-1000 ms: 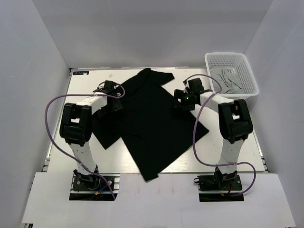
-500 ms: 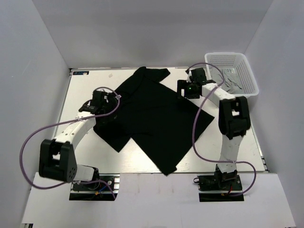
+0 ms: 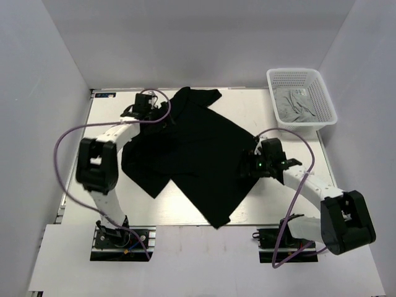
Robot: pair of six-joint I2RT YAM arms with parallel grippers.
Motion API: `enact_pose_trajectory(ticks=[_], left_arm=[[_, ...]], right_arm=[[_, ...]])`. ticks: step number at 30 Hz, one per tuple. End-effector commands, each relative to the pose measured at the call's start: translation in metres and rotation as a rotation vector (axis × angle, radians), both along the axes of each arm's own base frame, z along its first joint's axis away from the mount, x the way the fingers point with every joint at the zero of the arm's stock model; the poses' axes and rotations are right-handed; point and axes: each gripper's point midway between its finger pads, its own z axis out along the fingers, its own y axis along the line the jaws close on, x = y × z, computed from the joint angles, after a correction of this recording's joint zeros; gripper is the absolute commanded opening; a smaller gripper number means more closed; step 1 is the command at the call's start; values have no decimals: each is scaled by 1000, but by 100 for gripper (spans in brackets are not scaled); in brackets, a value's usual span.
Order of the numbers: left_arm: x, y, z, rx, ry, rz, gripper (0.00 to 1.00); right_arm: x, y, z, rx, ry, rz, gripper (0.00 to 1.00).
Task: Fold and stack the t-shirts
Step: Flatten out the tshirt
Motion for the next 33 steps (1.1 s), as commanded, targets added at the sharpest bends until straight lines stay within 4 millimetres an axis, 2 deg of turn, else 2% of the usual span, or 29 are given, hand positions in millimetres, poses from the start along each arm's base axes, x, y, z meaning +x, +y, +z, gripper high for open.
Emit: enact_pose_trajectory(ticks=[1,2,4,5,7,9,10,11,12,13,14,15,16,17,18,19,20,21,23,24,25,26,27,28,29,30,32,33], left_arm=[[29,-8,-32,6,50,-34,100],[44,-5,-28,4,42,-24,100],[48,-9,-54,7,111,-32,100],[49,-3,-64,36,123,-9,100],[45,3,-76,60,168,18,100],[38,14,-87,105,198,64,100],[25,18,-93,114,230,77,100],[19,19,-93,115,237,77,100],[15,20,-81,111,217,78,100],[-3,23,-88,118,248,77,100],[-12,29,-86,132,249,97,100],[-19,33,-83,130,245,126,100],[-40,39,-77,135,248,143,100],[-45,40,-73,129,224,144,100],[-66,46,-82,135,260,165,100],[-73,47,-78,127,255,174,100],[-77,49,-64,123,216,181,100],[-88,47,-68,120,230,181,100],[-97,48,-61,116,221,203,100],[-105,47,-56,105,217,195,100],[-104,45,-51,93,205,190,100],[-109,46,-51,95,212,189,100],[-114,49,-49,106,220,195,100],[-115,49,-43,101,207,195,100],[-111,51,-36,110,182,195,100],[-105,50,-28,101,152,196,100],[-95,44,-14,84,96,161,100],[-83,41,2,70,51,162,100]], right_arm=[[6,10,15,62,-67,-1,90],[5,12,9,53,-49,9,90],[10,13,8,62,-48,1,90],[8,13,-7,48,0,-2,90],[13,14,-14,66,32,-48,90],[18,11,-33,30,99,-90,90],[20,3,-44,-6,128,-132,90],[29,3,-40,-18,133,-144,90],[30,-3,-52,-49,174,-173,90],[38,-16,-55,-101,166,-226,90],[54,-16,-45,-104,147,-243,90],[62,-23,-45,-131,134,-269,90],[67,-34,-58,-164,169,-300,90],[89,-37,-43,-177,130,-330,90],[94,-43,-50,-199,146,-349,90],[108,-46,-50,-203,135,-365,90],[119,-46,-49,-209,117,-348,90],[135,-48,-42,-201,89,-362,90],[149,-52,-51,-209,98,-345,90],[175,-51,-30,-194,44,-347,90],[179,-49,-39,-201,64,-311,90],[187,-44,-35,-197,48,-269,90],[203,-41,-14,-201,14,-239,90],[204,-37,-12,-205,13,-214,90],[208,-33,0,-198,-13,-197,90],[205,-22,3,-176,-21,-137,90],[198,-16,26,-151,-79,-124,90],[196,-17,45,-148,-128,-133,90]])
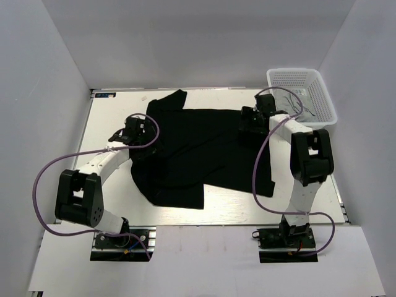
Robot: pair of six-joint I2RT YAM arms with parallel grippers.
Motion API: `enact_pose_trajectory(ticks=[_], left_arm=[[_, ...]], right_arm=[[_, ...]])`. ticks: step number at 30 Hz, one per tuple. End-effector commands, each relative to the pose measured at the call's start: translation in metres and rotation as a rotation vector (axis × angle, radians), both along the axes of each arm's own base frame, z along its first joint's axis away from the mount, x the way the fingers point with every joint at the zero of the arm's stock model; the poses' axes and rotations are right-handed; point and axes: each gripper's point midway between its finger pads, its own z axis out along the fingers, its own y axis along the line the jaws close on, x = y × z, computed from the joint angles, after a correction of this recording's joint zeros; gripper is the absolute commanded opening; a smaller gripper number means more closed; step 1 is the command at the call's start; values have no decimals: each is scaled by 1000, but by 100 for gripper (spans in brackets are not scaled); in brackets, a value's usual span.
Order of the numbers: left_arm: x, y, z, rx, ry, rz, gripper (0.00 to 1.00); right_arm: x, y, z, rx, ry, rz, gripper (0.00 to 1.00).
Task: Fold and stack the t-shirts
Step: Flatten out the tshirt
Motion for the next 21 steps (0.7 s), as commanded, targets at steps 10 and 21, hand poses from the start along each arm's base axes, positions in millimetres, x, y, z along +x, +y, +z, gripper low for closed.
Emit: enact_pose_trajectory(ticks=[10,21], left_arm=[[104,-145,68,-135,-239,-454,100],[147,-279,26,2,-277,-797,100]], right_arm=[[-115,19,39,59,-57,95,90],[-149,28,27,68,-34,214,90]])
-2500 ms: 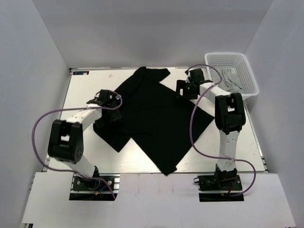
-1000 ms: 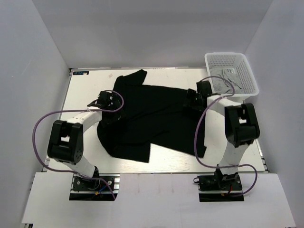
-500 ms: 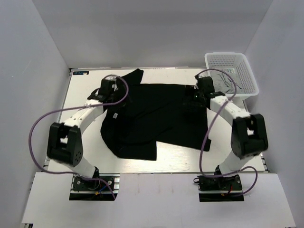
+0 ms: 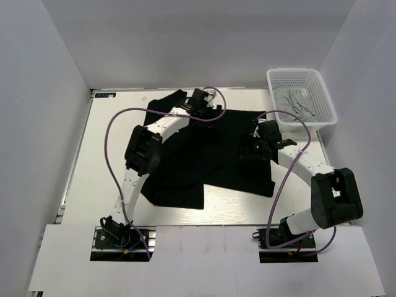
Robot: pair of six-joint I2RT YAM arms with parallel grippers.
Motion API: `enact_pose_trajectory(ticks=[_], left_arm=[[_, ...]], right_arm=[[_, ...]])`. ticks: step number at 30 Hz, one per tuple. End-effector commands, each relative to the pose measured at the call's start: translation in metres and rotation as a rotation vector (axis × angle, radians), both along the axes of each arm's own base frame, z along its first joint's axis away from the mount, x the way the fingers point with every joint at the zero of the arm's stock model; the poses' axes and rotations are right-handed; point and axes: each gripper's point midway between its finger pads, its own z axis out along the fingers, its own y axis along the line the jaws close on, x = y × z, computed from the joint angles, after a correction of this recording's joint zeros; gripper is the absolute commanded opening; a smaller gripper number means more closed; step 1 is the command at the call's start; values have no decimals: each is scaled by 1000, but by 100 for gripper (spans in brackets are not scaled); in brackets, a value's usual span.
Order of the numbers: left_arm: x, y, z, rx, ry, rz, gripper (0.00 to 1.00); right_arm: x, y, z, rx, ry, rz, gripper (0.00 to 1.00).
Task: Fold and stack the t-shirts
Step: Flatten out the tshirt
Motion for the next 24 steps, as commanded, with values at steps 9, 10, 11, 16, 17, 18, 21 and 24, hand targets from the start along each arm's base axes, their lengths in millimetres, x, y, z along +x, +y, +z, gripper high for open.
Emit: enact_pose_trajectory(ticks=[9,10,11,16,17,18,21,24], left_arm=[[3,-54,3,75,-156,-230,100],[2,-53,-11,98,-134,-242,100],[2,-52,-17,106,-121,-243,100],[0,-45,-43,142,-87,-219,100],[0,-41,-57,167,-74,-208,100],[0,-39,-61,179,-68,-203,100],[4,-32,-68,224,-52,-167,100],[8,-19,-78,223,-19,-126,100]], right_arm=[[-50,48,-7,165,36,214,90],[-54,48,-8,157,38,213,90],[-58,46,-13,148,53,208,90],[-77,54,-24,161,102,238,90],[-84,52,-30,157,124,237,90],[-88,53,-32,154,133,242,90],[-103,53,-33,156,156,251,90],[-137,47,-41,158,221,257,90]])
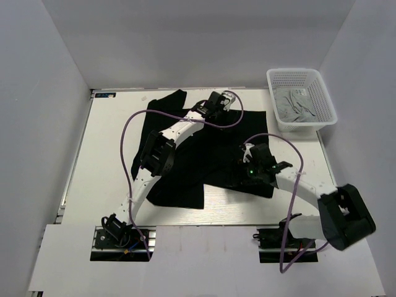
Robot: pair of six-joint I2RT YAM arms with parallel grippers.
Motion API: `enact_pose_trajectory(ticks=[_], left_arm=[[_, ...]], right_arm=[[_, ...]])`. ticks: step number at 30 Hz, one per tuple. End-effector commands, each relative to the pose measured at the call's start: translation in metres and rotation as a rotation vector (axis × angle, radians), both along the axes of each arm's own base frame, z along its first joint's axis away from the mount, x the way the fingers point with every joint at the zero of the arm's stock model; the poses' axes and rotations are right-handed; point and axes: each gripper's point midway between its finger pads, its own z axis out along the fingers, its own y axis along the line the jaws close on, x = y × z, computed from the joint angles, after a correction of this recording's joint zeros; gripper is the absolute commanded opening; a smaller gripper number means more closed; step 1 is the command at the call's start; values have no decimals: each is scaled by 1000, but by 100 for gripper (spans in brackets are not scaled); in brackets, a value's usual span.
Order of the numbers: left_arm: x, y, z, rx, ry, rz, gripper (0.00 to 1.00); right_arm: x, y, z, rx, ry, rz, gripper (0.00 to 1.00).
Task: Fold and stack the t-shirts
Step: Flatten out the tshirt
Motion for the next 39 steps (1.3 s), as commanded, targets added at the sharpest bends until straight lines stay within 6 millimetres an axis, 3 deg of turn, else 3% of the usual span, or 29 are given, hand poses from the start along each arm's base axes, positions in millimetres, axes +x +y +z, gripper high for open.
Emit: enact_pose_trajectory(ticks=[1,2,3,4,5,6,9,13,16,18,20,22,23,24,25,26,27,28,29,32,35,39], left_arm=[[-10,40,-59,111,146,100,100],[-10,43,-67,127,151,120,100],[-3,49,-67,132,144,139,100],[0,50,-68,137,137,146,100],[-2,51,-72,145,147,146,100],[-2,53,-77,154,152,162,100],[-5,54,-82,157,165,171,100],[-6,47,-77,114,167,157,100],[-8,44,-76,100,179,142,100],[-11,37,-68,63,175,107,100],[-17,39,-72,66,181,87,100],[-17,38,-63,56,166,71,100],[-17,38,-63,56,166,71,100],[-19,39,-64,64,177,71,100],[-19,39,-62,68,173,64,100],[-19,39,-62,68,173,64,100],[-20,38,-62,63,177,59,100],[-21,39,-60,63,177,58,100],[-22,38,-60,57,181,53,100],[-22,36,-57,45,179,45,100],[-24,37,-57,50,186,46,100],[-24,37,-58,51,186,46,100]], right_arm=[[-41,-3,0,25,75,18,90],[-52,0,1,50,102,37,90],[-71,-8,-10,17,166,35,90],[-75,-7,-3,43,155,28,90],[-82,-7,-3,52,181,18,90],[-103,-13,-13,39,260,12,90],[-132,-16,-13,69,335,-7,90],[-144,-20,-4,69,331,-13,90],[-120,-15,22,83,194,4,90],[-85,-6,46,101,41,-17,90],[-59,-1,60,89,-40,-40,90],[-31,12,68,103,-137,-27,90],[-13,23,89,139,-207,-21,90],[-5,27,72,93,-167,-12,90],[5,28,71,59,-203,17,90],[26,40,95,85,-276,27,90],[37,41,71,11,-242,46,90],[44,42,67,-16,-242,50,90],[66,48,87,-41,-326,79,90],[103,48,64,-167,-378,88,90],[115,48,49,-229,-386,140,90],[105,52,27,-222,-380,218,90]])
